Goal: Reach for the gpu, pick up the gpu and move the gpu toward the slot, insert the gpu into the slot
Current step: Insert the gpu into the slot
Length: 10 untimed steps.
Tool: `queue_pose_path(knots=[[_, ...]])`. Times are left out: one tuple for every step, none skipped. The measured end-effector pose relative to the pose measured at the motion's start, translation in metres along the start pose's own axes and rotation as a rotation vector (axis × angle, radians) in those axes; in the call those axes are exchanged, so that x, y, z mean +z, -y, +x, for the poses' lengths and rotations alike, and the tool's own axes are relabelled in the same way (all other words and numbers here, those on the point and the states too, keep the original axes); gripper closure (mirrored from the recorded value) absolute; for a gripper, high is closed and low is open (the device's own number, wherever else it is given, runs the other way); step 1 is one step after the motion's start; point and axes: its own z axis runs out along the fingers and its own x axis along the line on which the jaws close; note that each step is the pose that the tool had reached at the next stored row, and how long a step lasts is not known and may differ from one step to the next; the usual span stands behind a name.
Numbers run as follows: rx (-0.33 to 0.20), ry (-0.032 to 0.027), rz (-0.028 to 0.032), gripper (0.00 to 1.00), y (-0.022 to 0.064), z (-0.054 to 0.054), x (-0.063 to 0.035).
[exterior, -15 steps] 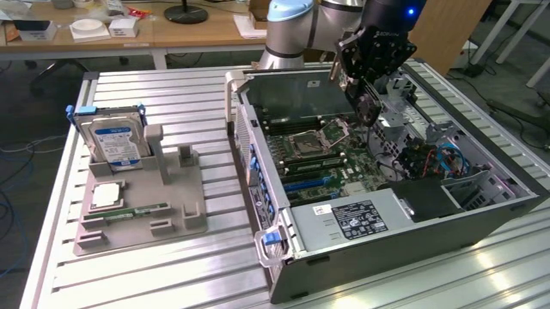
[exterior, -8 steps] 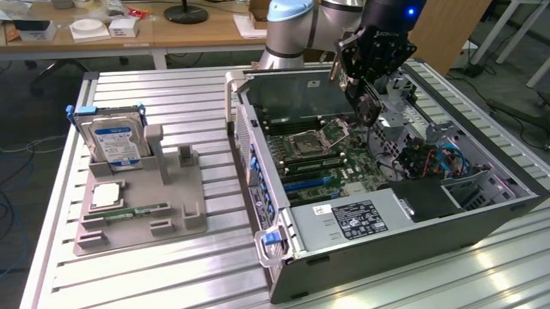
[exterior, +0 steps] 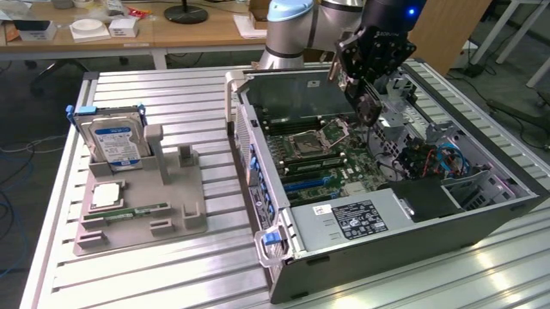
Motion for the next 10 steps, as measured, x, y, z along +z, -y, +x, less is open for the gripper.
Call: queue_pose_path(knots=[[-0.014,-0.0005,0.0000,0.74,0.0000,0.0000,0.0000],[-0.028,-0.0009,0.0000,0.74,0.0000,0.0000,0.0000],[-0.042,-0.0014,-0.0001,0.74,0.0000,0.0000,0.0000],[-0.055,-0.0018,-0.0001,0.74,0.0000,0.0000,0.0000],[-0.067,-0.0022,-0.0001,0.74,0.0000,0.0000,0.0000],[-0.079,-0.0026,-0.0001,0.74,0.0000,-0.0001,0.0000],[-0.091,-0.0030,-0.0001,0.74,0.0000,0.0000,0.0000],[-0.104,-0.0034,-0.0001,0.74,0.0000,-0.0001,0.0000],[-0.115,-0.0038,-0.0002,0.74,0.0000,-0.0001,0.0000],[-0.125,-0.0041,-0.0002,0.74,0.0000,-0.0001,0.0000]])
